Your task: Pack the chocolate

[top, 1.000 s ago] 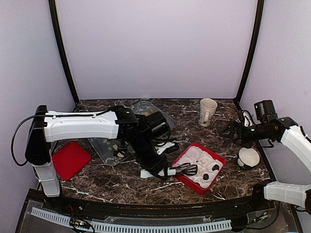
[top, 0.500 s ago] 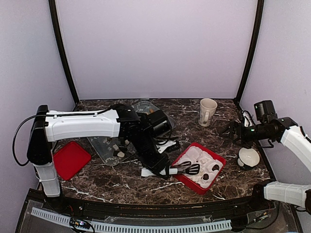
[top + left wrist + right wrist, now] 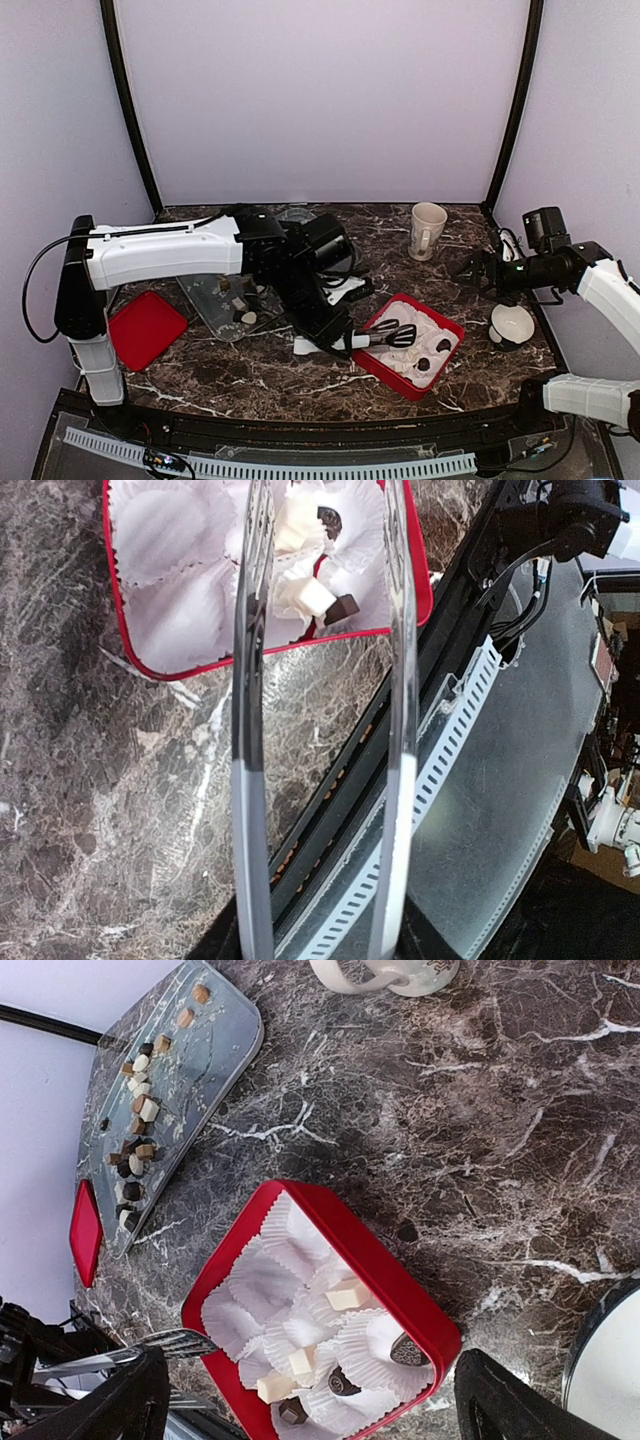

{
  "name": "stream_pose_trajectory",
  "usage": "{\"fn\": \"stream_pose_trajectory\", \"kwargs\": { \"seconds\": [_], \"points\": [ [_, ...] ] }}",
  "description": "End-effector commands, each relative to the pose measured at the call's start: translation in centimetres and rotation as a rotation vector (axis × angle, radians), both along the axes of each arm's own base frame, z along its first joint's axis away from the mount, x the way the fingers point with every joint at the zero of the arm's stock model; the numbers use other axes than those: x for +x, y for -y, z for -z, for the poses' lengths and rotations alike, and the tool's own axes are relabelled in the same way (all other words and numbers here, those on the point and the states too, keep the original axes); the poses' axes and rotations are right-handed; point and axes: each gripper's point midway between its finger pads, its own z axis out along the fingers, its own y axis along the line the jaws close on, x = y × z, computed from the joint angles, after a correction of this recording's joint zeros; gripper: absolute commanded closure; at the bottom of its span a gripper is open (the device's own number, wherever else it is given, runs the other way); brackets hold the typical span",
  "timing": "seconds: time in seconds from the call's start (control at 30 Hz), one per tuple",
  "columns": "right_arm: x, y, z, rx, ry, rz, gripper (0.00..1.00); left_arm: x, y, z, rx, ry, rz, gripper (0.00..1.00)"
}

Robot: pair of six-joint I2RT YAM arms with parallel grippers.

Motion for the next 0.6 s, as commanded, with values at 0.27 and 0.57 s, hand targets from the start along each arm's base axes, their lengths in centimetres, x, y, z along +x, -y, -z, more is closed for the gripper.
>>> {"fn": "stream_pose_trajectory", "kwargs": {
  "seconds": [0.27, 0.57],
  "points": [
    [1.1, -0.1, -0.8, 0.018, 0.041, 0.008, 0.0, 11.8, -9.0, -8.0, -0.126, 0.168, -0.381, 0.59],
    [1.3, -0.1, -0.9, 0.013, 0.037, 0.011, 0.0, 17.4, -23.1, -5.6, 0.065, 0.223, -0.735, 0.59]
  ]
}}
